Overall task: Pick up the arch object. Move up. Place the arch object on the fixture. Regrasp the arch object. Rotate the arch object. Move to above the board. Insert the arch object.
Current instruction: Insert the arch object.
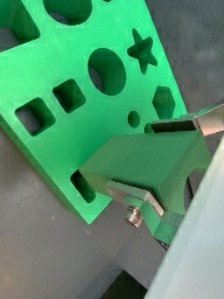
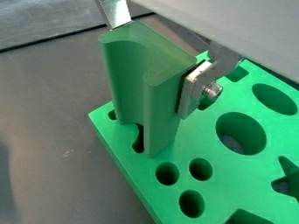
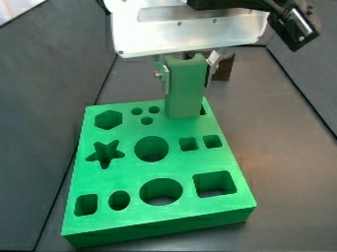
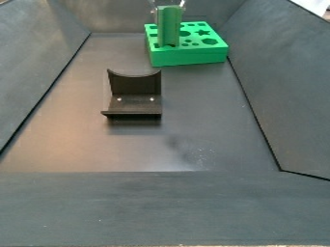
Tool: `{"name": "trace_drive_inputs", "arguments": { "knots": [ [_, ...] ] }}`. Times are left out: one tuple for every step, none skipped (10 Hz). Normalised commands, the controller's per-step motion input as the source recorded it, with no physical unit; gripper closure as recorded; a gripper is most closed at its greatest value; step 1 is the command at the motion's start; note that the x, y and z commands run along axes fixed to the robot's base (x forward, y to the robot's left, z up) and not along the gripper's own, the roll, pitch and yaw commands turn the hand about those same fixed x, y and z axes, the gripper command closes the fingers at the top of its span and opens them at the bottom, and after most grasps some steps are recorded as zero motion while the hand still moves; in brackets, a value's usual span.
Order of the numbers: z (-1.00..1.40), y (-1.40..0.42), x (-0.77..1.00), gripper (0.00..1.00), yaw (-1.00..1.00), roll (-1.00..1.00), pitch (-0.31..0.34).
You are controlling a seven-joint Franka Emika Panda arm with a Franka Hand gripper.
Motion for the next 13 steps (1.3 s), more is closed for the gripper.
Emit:
{"name": "trace_drive_inputs", "arguments": {
  "knots": [
    [-0.15,0.0,0.36,1.0,0.0,0.03,0.184],
    [-0.11,0.0,0.36,1.0,-0.02,0.03,0.194],
    [-0.14,0.0,0.13,1.0,-0.02,0.02,0.106],
    [-0.08,0.05,0.0,1.0,-0.11,0.0,0.086],
    [-0.04,0.11,-0.02,1.0,-0.15,0.0,0.084],
    [-0.04,0.12,-0.09,1.0,-0.17,0.0,0.073],
    [0.0,0.09,-0.15,1.0,-0.19,0.0,0.044],
    [0.0,0.02,-0.13,1.0,-0.17,0.0,0.023],
    [0.0,0.0,-0.12,1.0,-0.15,0.0,0.011],
    [0.15,0.0,-0.1,1.0,-0.14,0.0,0.0],
    [0.22,0.0,-0.01,1.0,-0.11,0.01,0.009],
    [0.12,0.0,-0.03,1.0,-0.01,0.29,0.099],
    [0.03,-0.05,0.0,1.0,0.01,0.5,0.147]
  ]
}}
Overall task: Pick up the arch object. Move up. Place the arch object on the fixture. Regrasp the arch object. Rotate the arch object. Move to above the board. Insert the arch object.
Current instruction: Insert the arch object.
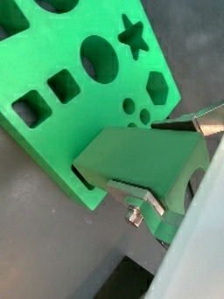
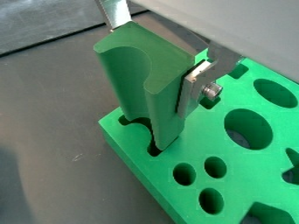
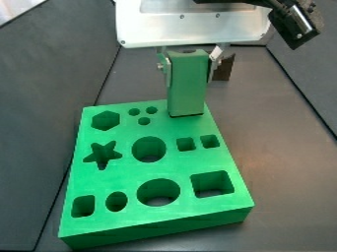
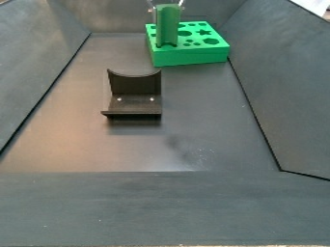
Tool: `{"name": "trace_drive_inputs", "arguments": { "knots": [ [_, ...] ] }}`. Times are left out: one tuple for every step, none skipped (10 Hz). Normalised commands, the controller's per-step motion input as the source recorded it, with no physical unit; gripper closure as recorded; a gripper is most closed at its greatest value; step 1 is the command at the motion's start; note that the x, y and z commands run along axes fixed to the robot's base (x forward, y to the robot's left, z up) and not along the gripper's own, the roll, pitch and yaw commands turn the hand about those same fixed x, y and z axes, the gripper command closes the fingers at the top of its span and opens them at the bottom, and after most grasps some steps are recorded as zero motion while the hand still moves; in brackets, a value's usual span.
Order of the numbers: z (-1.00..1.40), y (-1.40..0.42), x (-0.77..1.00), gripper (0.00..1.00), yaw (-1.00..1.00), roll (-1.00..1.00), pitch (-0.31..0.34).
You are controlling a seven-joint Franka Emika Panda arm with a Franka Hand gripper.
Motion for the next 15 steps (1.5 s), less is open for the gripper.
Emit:
{"name": "trace_drive_inputs", "arguments": {
  "knots": [
    [-0.01,-0.14,0.0,1.0,0.06,0.5,0.131],
    [-0.05,-0.16,0.0,1.0,0.06,0.5,0.123],
    [-0.12,-0.18,0.0,1.0,0.05,0.5,0.116],
    [-0.21,-0.13,0.05,1.0,0.03,0.47,0.121],
    [-0.22,-0.02,0.2,1.0,0.0,0.36,0.144],
    [-0.18,0.0,0.26,1.0,0.0,0.23,0.16],
    [-0.15,0.0,0.25,1.0,0.0,0.13,0.133],
    [-0.14,0.0,0.13,1.0,0.0,0.11,0.087],
    [-0.15,0.0,0.05,1.0,0.0,0.07,0.046],
    [-0.18,0.0,0.07,1.0,0.0,0.04,0.036],
    [-0.24,0.0,0.23,1.0,-0.09,0.01,0.043],
    [-0.23,0.0,0.22,1.0,-0.15,0.0,0.05],
    [-0.27,0.0,0.11,1.0,-0.1,0.01,0.024],
    [-0.45,0.0,0.09,1.0,-0.07,0.03,0.0],
    [-0.73,-0.05,0.1,1.0,-0.01,0.11,-0.044]
  ]
}}
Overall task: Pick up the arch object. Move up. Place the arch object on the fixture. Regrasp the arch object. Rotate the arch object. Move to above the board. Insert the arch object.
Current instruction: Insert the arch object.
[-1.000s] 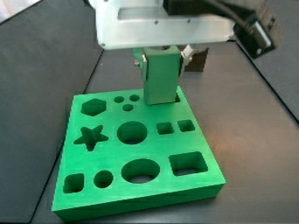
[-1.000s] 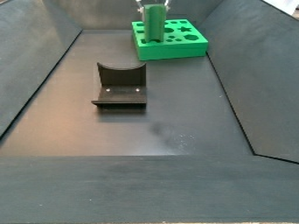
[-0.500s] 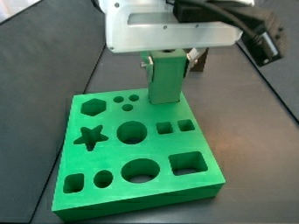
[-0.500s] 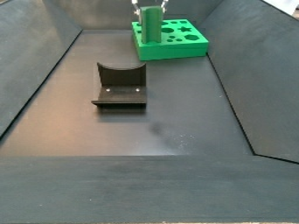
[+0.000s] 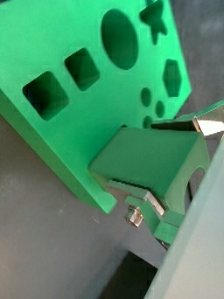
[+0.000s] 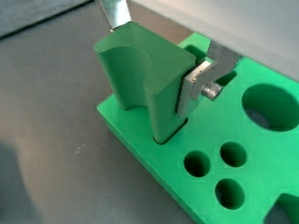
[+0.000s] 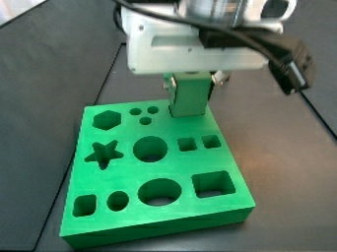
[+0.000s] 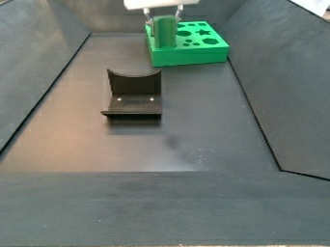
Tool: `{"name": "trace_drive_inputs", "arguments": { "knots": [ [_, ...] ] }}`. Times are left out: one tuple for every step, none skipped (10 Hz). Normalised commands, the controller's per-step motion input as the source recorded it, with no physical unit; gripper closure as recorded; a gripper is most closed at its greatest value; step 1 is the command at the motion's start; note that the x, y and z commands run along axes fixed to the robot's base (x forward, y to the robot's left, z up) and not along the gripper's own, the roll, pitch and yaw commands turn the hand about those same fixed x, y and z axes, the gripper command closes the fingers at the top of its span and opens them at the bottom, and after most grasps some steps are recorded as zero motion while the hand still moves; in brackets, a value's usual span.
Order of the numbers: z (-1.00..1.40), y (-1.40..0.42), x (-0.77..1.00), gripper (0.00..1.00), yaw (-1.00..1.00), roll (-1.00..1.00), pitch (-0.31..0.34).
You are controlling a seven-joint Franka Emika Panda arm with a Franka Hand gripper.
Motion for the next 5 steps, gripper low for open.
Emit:
{"name": "trace_drive_inputs", "arguments": {
  "knots": [
    [-0.69,-0.05,0.03,1.0,0.0,0.14,-0.06],
    [-0.65,0.0,0.0,1.0,0.0,0.09,-0.154],
    [-0.07,0.02,-0.01,1.0,0.0,-0.06,-0.169],
    [0.0,0.0,0.0,1.0,0.0,0.06,0.026],
    [0.0,0.0,0.0,1.0,0.0,0.0,0.0]
  ]
}}
